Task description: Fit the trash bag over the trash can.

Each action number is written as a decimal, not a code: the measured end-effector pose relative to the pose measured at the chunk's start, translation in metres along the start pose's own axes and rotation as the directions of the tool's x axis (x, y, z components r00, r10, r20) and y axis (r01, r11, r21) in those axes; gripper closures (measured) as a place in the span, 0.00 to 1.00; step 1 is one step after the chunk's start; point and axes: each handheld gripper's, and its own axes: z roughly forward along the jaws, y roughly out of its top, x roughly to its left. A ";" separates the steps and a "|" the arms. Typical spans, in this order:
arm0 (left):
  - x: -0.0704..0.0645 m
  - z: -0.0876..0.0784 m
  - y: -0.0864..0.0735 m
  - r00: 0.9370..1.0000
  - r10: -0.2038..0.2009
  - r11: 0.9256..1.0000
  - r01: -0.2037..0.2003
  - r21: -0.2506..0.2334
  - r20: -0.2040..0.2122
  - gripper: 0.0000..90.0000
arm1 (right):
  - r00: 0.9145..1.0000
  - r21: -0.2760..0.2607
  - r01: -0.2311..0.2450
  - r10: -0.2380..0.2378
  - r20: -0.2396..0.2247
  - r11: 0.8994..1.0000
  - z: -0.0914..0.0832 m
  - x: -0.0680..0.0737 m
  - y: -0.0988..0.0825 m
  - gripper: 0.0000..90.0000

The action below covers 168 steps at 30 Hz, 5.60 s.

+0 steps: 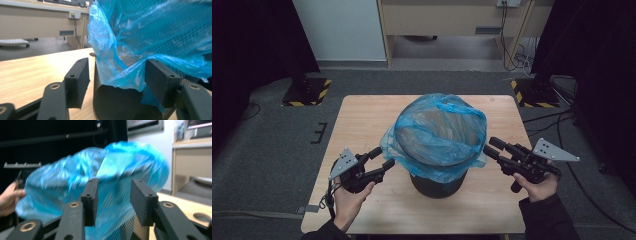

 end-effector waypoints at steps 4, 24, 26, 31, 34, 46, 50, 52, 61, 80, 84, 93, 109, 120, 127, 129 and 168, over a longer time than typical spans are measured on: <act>0.000 -0.007 0.010 1.000 -0.005 0.999 0.005 -0.054 -0.001 0.38 | 1.000 -0.036 0.016 -0.015 0.022 0.999 0.005 -0.005 0.010 0.57; 0.024 0.033 0.017 0.994 -0.025 1.000 0.025 0.009 0.107 0.74 | 0.998 0.035 0.055 -0.056 0.034 0.998 0.092 -0.054 0.038 0.91; 0.023 0.039 0.017 0.993 -0.022 1.000 0.020 0.019 0.113 0.81 | 0.997 0.029 0.050 -0.052 0.054 0.998 0.096 -0.059 0.040 0.99; 0.023 0.052 0.015 0.993 -0.001 0.998 -0.006 0.058 0.119 0.95 | 0.991 0.058 0.039 -0.046 0.128 0.998 0.108 -0.074 0.039 1.00; 0.021 0.055 0.013 0.993 0.006 0.997 -0.014 0.073 0.114 0.99 | 0.989 0.083 0.019 -0.032 0.146 0.996 0.117 -0.082 0.031 1.00; 0.021 0.057 0.014 0.996 -0.009 0.996 0.002 0.085 0.090 1.00 | 0.990 0.210 -0.019 -0.011 0.141 0.978 0.138 -0.085 -0.003 1.00; 0.025 0.053 0.020 0.998 -0.005 0.998 0.001 0.061 0.060 0.97 | 0.986 0.240 -0.016 -0.025 0.166 0.971 0.139 -0.087 -0.005 1.00; 0.027 0.051 0.022 0.998 -0.016 0.998 0.013 0.061 0.061 1.00 | 0.983 0.270 -0.014 -0.036 0.180 0.963 0.141 -0.088 -0.008 1.00; 0.025 0.060 0.008 0.998 -0.019 0.986 0.008 0.166 0.065 1.00 | 0.980 0.385 -0.050 -0.028 0.195 0.922 0.138 -0.097 -0.030 0.99; 0.047 0.017 -0.005 0.986 -0.008 0.998 0.018 0.055 -0.167 0.24 | 0.961 -0.058 -0.124 0.134 0.240 0.991 0.073 -0.090 0.049 0.26; 0.063 0.017 -0.025 0.973 -0.055 0.991 0.081 0.108 -0.224 0.24 | 0.977 -0.063 -0.090 0.101 0.189 0.994 0.075 -0.072 0.072 0.26; 0.074 0.017 -0.044 0.958 -0.101 0.974 0.150 0.169 -0.267 0.25 | 0.996 -0.057 0.010 -0.005 0.092 0.998 0.123 -0.011 0.125 0.24; 0.072 0.020 -0.048 0.963 -0.082 0.968 0.139 0.211 -0.258 0.26 | 0.990 0.430 0.092 -0.127 0.053 0.898 0.218 0.034 0.052 0.24; 0.070 0.023 -0.050 0.966 -0.075 0.964 0.133 0.228 -0.248 0.26 | 0.990 0.701 0.072 -0.136 0.036 0.709 0.233 0.031 0.027 0.17; 0.069 0.024 -0.050 0.969 -0.073 0.964 0.130 0.233 -0.238 0.25 | 0.989 0.710 0.054 -0.134 0.057 0.702 0.237 0.029 0.023 0.18; 0.068 0.024 -0.050 0.968 -0.074 0.964 0.131 0.232 -0.238 0.25 | 0.989 0.700 0.051 -0.135 0.065 0.712 0.235 0.029 0.025 0.19; 0.067 0.026 -0.048 0.981 -0.077 0.962 0.120 0.247 -0.177 0.48 | 0.903 -0.054 0.030 -0.004 0.429 0.998 0.094 -0.041 0.103 0.20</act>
